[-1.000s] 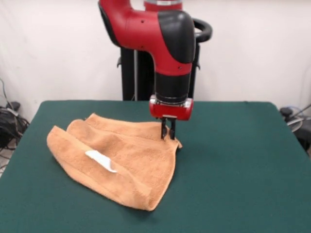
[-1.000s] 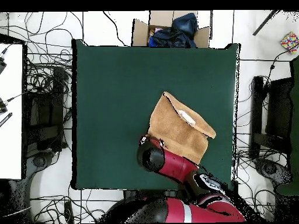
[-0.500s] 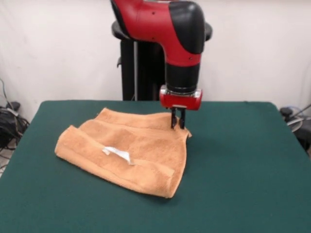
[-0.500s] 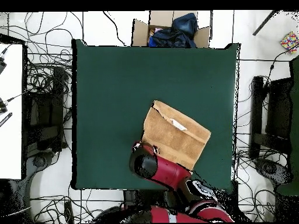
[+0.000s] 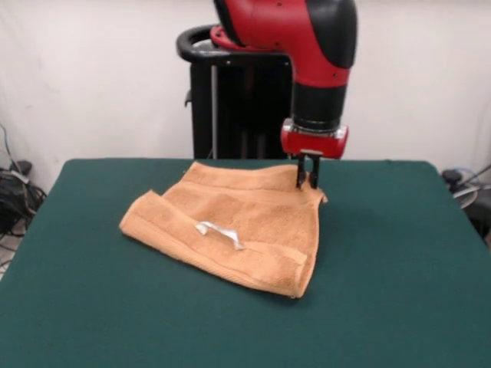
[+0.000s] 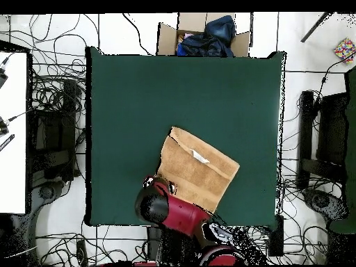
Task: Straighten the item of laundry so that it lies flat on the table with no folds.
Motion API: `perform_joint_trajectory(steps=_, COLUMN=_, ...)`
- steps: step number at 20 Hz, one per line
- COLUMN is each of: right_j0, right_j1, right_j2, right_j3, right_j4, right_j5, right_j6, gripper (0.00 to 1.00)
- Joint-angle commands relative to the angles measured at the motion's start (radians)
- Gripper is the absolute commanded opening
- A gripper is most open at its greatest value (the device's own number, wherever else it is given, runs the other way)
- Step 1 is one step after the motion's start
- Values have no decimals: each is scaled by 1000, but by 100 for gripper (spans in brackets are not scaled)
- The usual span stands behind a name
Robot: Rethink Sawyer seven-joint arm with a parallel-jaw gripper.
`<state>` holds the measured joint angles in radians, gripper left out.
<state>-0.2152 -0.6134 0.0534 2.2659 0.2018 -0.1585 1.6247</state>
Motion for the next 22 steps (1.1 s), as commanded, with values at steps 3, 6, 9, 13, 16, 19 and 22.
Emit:
perform_joint_trajectory(steps=3, right_j0=51, right_j1=-16, right_j2=104, right_j3=69, right_j4=94, right_j5=-41, right_j6=401, gripper=0)
perform_joint_trajectory(steps=6, right_j0=52, right_j1=3, right_j2=105, right_j3=65, right_j4=80, right_j5=-60, right_j6=422, gripper=0)
perform_joint_trajectory(steps=9, right_j0=61, right_j1=11, right_j2=101, right_j3=64, right_j4=69, right_j5=-69, right_j6=441, gripper=0)
perform_joint_trajectory(steps=13, right_j0=70, right_j1=20, right_j2=89, right_j3=58, right_j4=56, right_j5=-79, right_j6=450, gripper=0)
perform_joint_trajectory(steps=16, right_j0=60, right_j1=26, right_j2=89, right_j3=56, right_j4=37, right_j5=-103, right_j6=457, gripper=100)
perform_joint_trajectory(steps=19, right_j0=62, right_j1=21, right_j2=76, right_j3=53, right_j4=40, right_j5=-99, right_j6=452, gripper=100)
perform_joint_trajectory(steps=22, right_j0=44, right_j1=10, right_j2=83, right_j3=47, right_j4=39, right_j5=-65, right_j6=436, gripper=100)
